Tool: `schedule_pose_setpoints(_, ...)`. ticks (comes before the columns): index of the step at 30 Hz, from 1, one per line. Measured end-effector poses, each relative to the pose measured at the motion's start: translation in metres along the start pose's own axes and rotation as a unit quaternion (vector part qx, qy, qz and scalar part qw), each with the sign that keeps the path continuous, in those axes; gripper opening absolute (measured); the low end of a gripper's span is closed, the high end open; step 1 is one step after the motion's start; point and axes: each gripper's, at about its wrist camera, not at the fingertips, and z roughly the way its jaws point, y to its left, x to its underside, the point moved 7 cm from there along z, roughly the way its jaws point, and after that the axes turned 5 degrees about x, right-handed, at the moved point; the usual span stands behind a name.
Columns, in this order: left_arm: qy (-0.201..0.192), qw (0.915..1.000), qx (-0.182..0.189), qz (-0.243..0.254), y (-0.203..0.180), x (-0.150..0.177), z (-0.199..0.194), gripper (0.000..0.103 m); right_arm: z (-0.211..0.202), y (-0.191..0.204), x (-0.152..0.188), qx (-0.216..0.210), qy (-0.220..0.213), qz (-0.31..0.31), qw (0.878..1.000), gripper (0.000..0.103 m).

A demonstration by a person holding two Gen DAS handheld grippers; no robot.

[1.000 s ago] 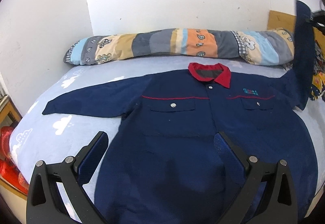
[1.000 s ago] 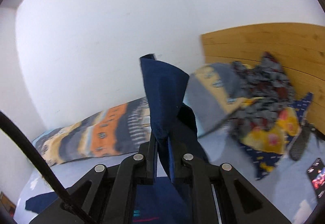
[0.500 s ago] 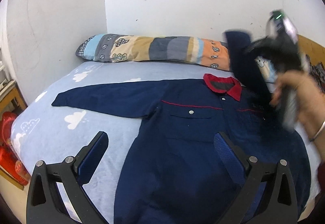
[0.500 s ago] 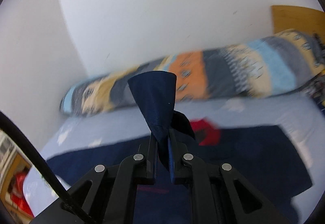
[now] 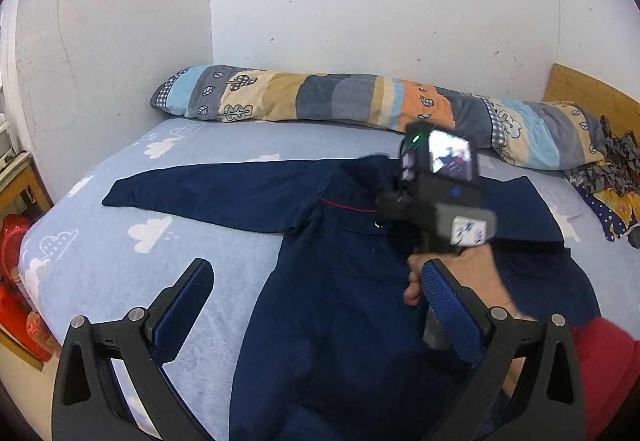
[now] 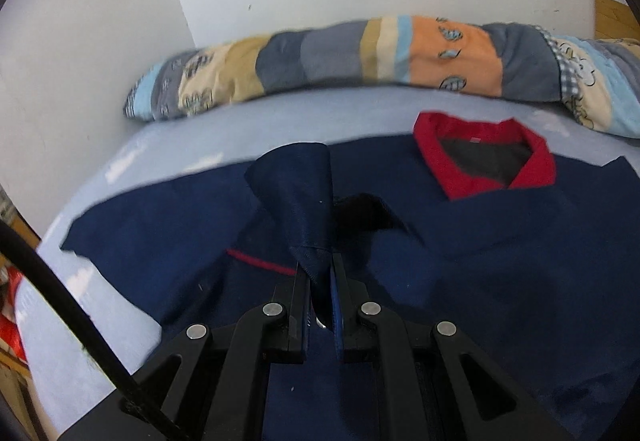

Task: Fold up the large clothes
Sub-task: 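Lift the sleeve and carry it across the jacket body with the right gripper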

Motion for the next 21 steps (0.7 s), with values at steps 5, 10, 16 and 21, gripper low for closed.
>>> schedule_pose_setpoints(5,0.001,1.0000,0.001,0.005,-0.003,0.000,0.001,0.103,0.022,0.003,0.025,0.019,0.047,-0.025,0.998,0.012)
schedule_pose_setpoints(10,0.003,1.0000,0.002,0.004,-0.004,0.001,0.002,0.103,0.020,0.014,0.034,-0.011,0.077,-0.051,0.996,0.066)
schedule_pose_setpoints(16,0.003,1.0000,0.006,0.000,-0.002,0.001,0.003,0.103,-0.055,-0.026,-0.002,-0.035,-0.025,-0.018,0.999,0.067)
schedule_pose_setpoints(21,0.005,1.0000,0.006,0.006,-0.007,0.003,0.004,0.103,-0.080,-0.170,-0.017,0.173,-0.044,0.039,0.983,0.073)
